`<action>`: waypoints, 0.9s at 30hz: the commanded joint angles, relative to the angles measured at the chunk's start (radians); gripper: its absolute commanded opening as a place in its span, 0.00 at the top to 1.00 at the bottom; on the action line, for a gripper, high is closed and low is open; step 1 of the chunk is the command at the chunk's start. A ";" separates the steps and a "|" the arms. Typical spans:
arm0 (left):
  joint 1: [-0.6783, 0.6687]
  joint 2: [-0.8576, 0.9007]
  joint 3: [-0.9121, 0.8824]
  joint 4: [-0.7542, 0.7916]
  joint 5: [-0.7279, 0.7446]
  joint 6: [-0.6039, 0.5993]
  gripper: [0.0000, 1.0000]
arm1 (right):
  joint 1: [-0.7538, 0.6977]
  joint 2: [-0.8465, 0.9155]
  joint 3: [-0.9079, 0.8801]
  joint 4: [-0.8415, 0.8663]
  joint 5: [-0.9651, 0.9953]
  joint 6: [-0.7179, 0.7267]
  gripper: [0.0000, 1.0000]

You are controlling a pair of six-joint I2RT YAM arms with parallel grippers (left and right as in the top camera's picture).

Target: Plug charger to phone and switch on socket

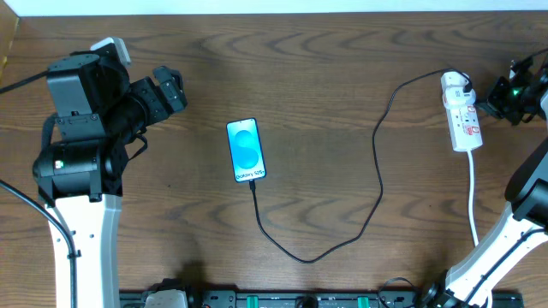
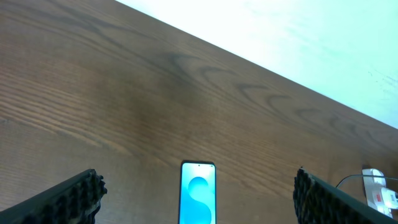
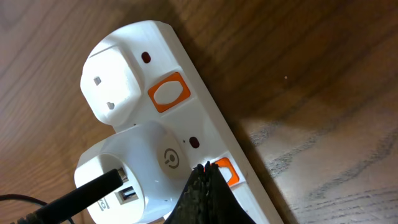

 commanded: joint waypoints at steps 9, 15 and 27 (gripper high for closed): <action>0.004 -0.002 0.010 -0.001 -0.010 -0.009 0.01 | 0.042 0.064 0.015 0.006 -0.026 -0.018 0.99; 0.004 -0.002 0.010 -0.001 -0.010 -0.009 0.01 | 0.054 0.065 0.015 -0.002 -0.025 -0.018 0.99; 0.004 -0.002 0.010 -0.001 -0.010 -0.009 0.01 | 0.058 0.065 0.013 -0.070 -0.026 0.029 0.99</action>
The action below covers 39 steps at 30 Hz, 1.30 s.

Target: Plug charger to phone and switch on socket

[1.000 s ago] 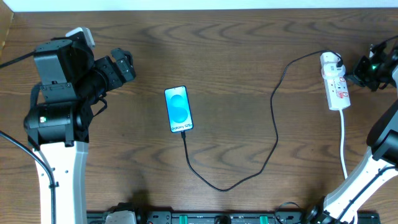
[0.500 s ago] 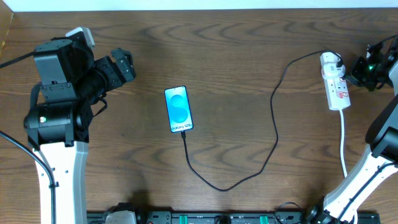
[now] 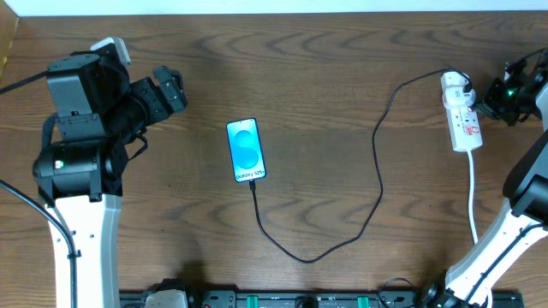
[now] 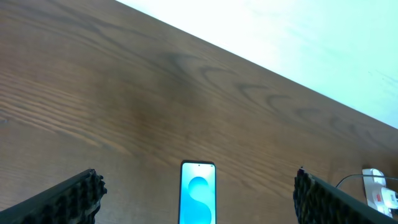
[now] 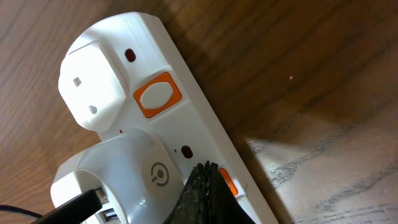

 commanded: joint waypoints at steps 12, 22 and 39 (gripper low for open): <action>0.004 -0.002 0.010 0.000 -0.010 -0.009 0.01 | 0.084 0.026 -0.011 -0.044 -0.002 0.102 0.99; 0.004 -0.002 0.010 0.000 -0.010 -0.009 0.01 | 0.121 0.026 -0.011 -0.056 0.010 0.164 0.99; 0.004 -0.002 0.010 0.000 -0.010 -0.009 0.01 | 0.097 0.026 -0.010 -0.061 0.108 0.416 0.99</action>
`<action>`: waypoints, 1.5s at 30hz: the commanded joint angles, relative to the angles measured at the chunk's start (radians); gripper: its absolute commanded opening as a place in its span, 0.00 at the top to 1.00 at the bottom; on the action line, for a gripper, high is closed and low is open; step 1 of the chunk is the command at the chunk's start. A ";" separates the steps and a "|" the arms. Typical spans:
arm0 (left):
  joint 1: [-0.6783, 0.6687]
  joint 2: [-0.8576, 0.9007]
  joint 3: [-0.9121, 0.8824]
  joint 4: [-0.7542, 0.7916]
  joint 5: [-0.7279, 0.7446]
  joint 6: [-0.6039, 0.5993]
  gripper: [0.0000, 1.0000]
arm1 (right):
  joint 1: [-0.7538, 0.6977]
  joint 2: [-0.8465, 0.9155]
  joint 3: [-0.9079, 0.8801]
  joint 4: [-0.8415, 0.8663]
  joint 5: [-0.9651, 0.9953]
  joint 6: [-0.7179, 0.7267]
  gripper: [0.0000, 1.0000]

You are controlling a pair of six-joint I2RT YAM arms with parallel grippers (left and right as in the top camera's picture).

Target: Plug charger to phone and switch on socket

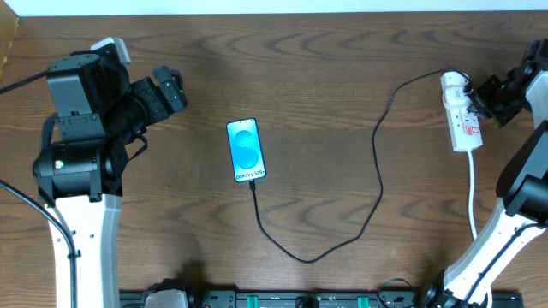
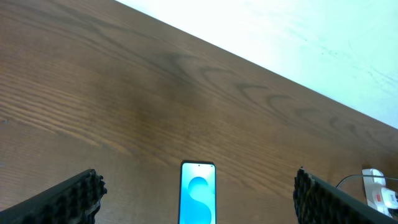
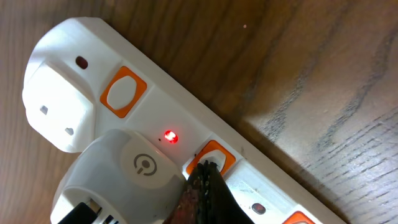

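Observation:
A phone point(image 1: 246, 151) with a lit blue screen lies mid-table, a black cable point(image 1: 377, 184) plugged into its near end and running to a white charger point(image 3: 124, 171) in the white power strip point(image 1: 462, 115). My right gripper point(image 3: 204, 169) is shut, its tips pressing the orange switch point(image 3: 211, 155) beside the charger; a red lamp point(image 3: 168, 136) glows next to it. My left gripper point(image 2: 198, 199) is open, high above the table at the left, with the phone point(image 2: 198, 196) seen between its fingers.
A second orange switch point(image 3: 123, 91) and an unlit lamp point(image 3: 81, 62) sit by the strip's end socket. The strip's white lead point(image 1: 473, 201) runs toward the table's front edge. A white surface point(image 2: 298, 37) lies past the table's far edge.
My right gripper has shifted slightly left onto the strip and its tips now press the orange switch. The red lamp beside the charger has come on. The left arm has not moved.
At first my shut right gripper hovered at the strip's second switch with all lamps dark. Then it sat closer over that switch, still dark. Now the tips are on the switch and the lamp is red. Phone, cable and left arm stayed put.

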 commanded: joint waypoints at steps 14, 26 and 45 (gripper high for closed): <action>0.004 -0.002 0.010 0.000 -0.010 -0.009 0.01 | -0.232 -0.310 0.042 0.027 -0.231 -0.058 0.97; 0.004 -0.002 0.010 0.000 -0.010 -0.009 0.01 | -0.047 -0.731 0.042 -0.194 -0.288 -0.532 0.86; 0.004 -0.002 0.010 0.000 -0.010 -0.009 0.01 | 0.367 -0.763 -0.019 -0.407 0.172 -0.596 0.01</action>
